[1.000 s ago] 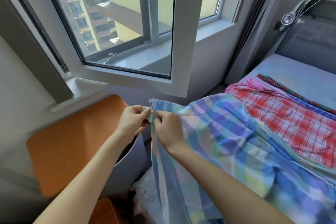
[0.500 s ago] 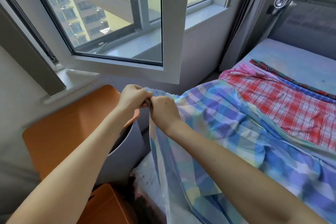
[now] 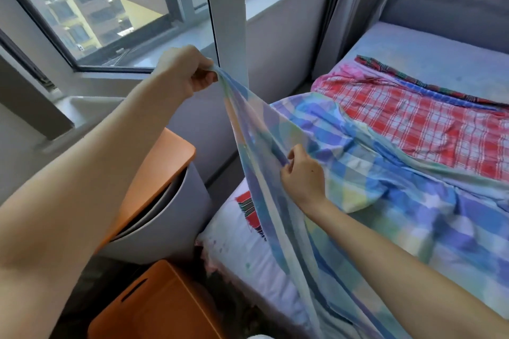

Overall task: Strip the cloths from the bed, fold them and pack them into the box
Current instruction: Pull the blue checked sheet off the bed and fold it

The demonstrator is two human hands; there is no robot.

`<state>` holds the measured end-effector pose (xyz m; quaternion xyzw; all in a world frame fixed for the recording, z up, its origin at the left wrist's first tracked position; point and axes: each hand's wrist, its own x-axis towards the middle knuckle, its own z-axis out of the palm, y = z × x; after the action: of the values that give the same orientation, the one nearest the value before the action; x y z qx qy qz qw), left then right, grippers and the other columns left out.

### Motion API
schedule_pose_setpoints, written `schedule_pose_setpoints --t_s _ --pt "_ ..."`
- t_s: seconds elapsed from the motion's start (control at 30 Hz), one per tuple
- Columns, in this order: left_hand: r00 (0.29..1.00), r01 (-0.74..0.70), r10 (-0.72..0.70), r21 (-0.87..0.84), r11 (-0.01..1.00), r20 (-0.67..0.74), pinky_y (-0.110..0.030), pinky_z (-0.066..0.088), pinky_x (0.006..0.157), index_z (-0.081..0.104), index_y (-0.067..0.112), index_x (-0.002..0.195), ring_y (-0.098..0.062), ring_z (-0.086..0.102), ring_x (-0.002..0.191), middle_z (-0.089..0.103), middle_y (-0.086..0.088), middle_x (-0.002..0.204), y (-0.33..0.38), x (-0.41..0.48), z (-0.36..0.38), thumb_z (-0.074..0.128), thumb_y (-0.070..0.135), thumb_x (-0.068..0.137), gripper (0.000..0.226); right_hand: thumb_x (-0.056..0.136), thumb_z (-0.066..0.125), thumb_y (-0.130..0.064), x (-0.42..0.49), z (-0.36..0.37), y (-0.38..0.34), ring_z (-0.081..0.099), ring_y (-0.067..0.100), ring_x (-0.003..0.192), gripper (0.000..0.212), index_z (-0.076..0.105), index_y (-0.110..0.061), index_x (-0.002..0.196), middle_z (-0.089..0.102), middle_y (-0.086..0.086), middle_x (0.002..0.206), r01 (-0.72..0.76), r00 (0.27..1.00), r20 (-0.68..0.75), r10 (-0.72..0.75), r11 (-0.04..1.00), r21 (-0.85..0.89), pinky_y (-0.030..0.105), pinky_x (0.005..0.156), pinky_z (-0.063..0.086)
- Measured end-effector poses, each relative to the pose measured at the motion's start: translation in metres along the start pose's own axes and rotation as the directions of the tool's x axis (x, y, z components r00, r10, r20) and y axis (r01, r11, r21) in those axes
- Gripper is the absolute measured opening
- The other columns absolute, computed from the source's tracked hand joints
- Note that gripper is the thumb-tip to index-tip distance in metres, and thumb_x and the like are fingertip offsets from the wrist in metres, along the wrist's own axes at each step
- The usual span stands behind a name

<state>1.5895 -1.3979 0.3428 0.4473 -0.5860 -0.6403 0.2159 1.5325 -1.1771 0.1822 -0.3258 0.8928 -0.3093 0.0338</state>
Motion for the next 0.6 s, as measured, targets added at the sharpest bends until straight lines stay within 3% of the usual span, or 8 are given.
schedule_pose_setpoints --t_s 0.07,0.13,0.23,0.27,0.4,0.5,0.6 --pt "0.999 0.001 0.001 -0.033 0.999 0.034 -0.013 0.043 0.038 0.050 0.003 0.075 -0.011 0.057 0.034 0.057 -0.005 0.039 0.009 -0.005 0.014 0.047 -0.004 0.092 0.018 0.088 0.057 -0.014 0.000 -0.003 0.007 0.061 0.034 0.080 0.010 0.056 -0.006 0.093 0.062 0.012 0.084 -0.022 0.999 0.035 0.021 0.999 0.046 0.026 0.064 0.032" --pt "0.998 -0.014 0.018 -0.067 0.998 0.055 -0.014 0.043 0.039 0.050 0.003 0.073 -0.011 0.056 0.034 0.055 -0.004 0.036 0.019 -0.012 0.027 0.048 -0.004 0.092 0.019 0.089 0.059 -0.036 -0.004 -0.004 0.009 0.062 0.030 0.088 0.029 0.060 -0.009 0.099 0.067 0.009 0.096 -0.014 0.999 0.034 0.013 0.999 0.041 0.023 0.069 0.032" --pt "0.996 -0.040 0.048 -0.106 0.994 0.070 -0.014 0.044 0.040 0.050 0.002 0.073 -0.011 0.054 0.032 0.053 -0.004 0.037 0.033 -0.020 0.041 0.050 -0.005 0.090 0.019 0.082 0.038 -0.068 -0.011 -0.007 0.007 0.063 0.029 0.093 0.061 0.059 -0.013 0.099 0.068 0.007 0.100 -0.032 0.999 0.042 0.033 0.999 -0.007 0.027 0.074 0.041" --pt "0.995 -0.045 0.054 -0.112 0.993 0.081 -0.014 0.044 0.040 0.051 0.002 0.073 -0.011 0.054 0.034 0.055 -0.005 0.041 0.037 -0.023 0.045 0.051 -0.005 0.090 0.018 0.081 0.033 -0.069 -0.013 -0.008 0.007 0.064 0.029 0.095 0.065 0.058 -0.013 0.100 0.068 0.006 0.102 -0.041 0.998 0.037 0.042 0.999 -0.028 0.029 0.077 0.044" --pt "0.990 -0.063 0.077 -0.126 0.990 0.114 -0.014 0.045 0.043 0.052 0.003 0.078 -0.013 0.057 0.045 0.053 -0.010 0.070 0.047 -0.032 0.053 0.052 -0.005 0.089 0.013 0.090 0.048 -0.055 -0.014 -0.012 0.005 0.060 0.026 0.109 0.052 0.054 -0.012 0.119 0.064 0.007 0.118 -0.153 0.988 0.024 0.156 0.985 -0.074 0.029 0.089 0.045" --pt "0.987 -0.074 0.092 -0.137 0.988 0.134 -0.014 0.046 0.044 0.053 0.003 0.079 -0.011 0.056 0.037 0.054 -0.010 0.071 0.051 -0.040 0.055 0.051 -0.005 0.089 0.013 0.087 0.049 -0.057 -0.010 -0.010 0.002 0.059 0.029 0.111 0.057 0.052 -0.010 0.120 0.062 0.009 0.120 -0.243 0.970 0.023 0.243 0.970 -0.001 0.034 0.092 0.045" --pt "0.979 -0.082 0.102 -0.116 0.990 0.176 -0.014 0.046 0.045 0.052 0.004 0.078 -0.010 0.056 0.037 0.054 -0.009 0.070 0.051 -0.047 0.056 0.052 -0.005 0.089 0.014 0.080 0.042 -0.069 -0.009 -0.011 -0.010 0.061 0.026 0.105 0.066 0.057 -0.013 0.111 0.066 0.005 0.112 -0.175 0.985 0.030 0.172 0.975 0.135 0.034 0.090 0.046"
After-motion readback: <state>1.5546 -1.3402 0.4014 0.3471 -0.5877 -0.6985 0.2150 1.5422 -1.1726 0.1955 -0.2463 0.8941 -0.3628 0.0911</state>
